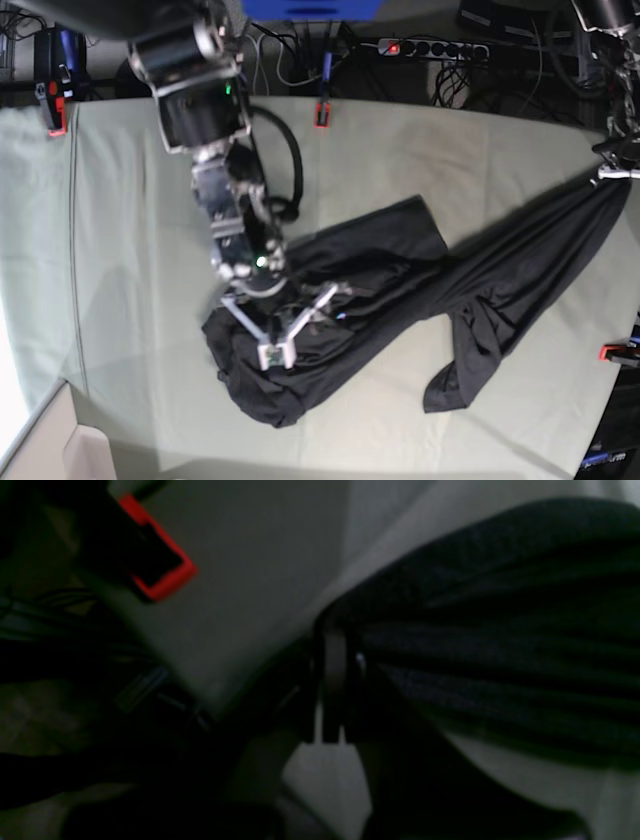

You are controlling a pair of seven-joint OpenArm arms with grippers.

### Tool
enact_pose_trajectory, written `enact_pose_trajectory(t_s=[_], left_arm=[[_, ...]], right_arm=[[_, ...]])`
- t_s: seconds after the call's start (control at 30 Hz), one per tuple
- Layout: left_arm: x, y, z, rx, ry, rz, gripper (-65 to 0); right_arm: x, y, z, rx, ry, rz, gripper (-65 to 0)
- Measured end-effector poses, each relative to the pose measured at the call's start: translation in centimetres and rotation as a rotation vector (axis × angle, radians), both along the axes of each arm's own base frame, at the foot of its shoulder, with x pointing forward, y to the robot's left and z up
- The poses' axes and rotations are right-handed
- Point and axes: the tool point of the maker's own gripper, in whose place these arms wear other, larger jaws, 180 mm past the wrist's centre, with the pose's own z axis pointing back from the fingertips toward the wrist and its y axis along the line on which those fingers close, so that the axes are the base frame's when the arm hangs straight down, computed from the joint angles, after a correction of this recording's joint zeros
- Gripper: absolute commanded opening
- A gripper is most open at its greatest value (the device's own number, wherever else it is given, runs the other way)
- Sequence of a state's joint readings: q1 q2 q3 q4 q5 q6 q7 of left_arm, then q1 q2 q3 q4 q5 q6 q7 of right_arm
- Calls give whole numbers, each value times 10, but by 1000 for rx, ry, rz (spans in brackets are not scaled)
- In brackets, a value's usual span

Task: Layout the t-shirt on the table in an organized manner, then fold the t-shirt properly
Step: 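Reach the right gripper to the shirt's bunched hem and grasp it, then lift the shirt with both grippers and spread it apart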

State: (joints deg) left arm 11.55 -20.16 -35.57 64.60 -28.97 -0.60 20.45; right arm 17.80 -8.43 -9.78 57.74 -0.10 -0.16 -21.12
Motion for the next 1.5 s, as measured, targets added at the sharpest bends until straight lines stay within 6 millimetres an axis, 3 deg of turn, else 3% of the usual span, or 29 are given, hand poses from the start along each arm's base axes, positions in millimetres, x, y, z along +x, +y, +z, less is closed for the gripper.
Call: enact_pose_trajectory(t_s=[0.17,0.33,0.43,0.53,0.67,0.73,0.83,1.0,1.07,1.2,1.3,1.5], left_arm=[[1,2,2,6,-4,0,-650],[0,1,1,2,-2,1,-650],[0,0,1,2,-2,1,-650],[0,0,1,2,-2,1,-650],[1,0,1,1,-5,1,-650],[1,0,0,-1,-2,2,-650],[3,0,5,3,-16,1,-650],[12,-1,17,20,-45,-14,-650],[16,0,24,32,-61,-21,-650],[15,-5,40,66,-82,-55,-650],[15,-9,53,92,-98,-83,-650],[17,-18,86,147,-155,-141,-650]], right_arm=[[15,-8,-16,-10,63,-20,-281],[14,-12,-35,-26,74,-17,-306],[13,-21,-41,-40,65,-24,-415],[15,-33,-41,-56,57,-34,-637],[11,-39,-38,-62,80,-41,-648],[6,-41,-22,-52,38,-47,-650],[-14,-51,8,-46,-45,-71,-650],[-38,-63,88,-22,-236,-83,-650],[-54,-75,107,-44,-279,-94,-650],[-106,-102,115,-83,-273,-117,-650],[-132,-127,113,-113,-248,-178,-650],[-184,-164,91,-174,-212,-258,-650]])
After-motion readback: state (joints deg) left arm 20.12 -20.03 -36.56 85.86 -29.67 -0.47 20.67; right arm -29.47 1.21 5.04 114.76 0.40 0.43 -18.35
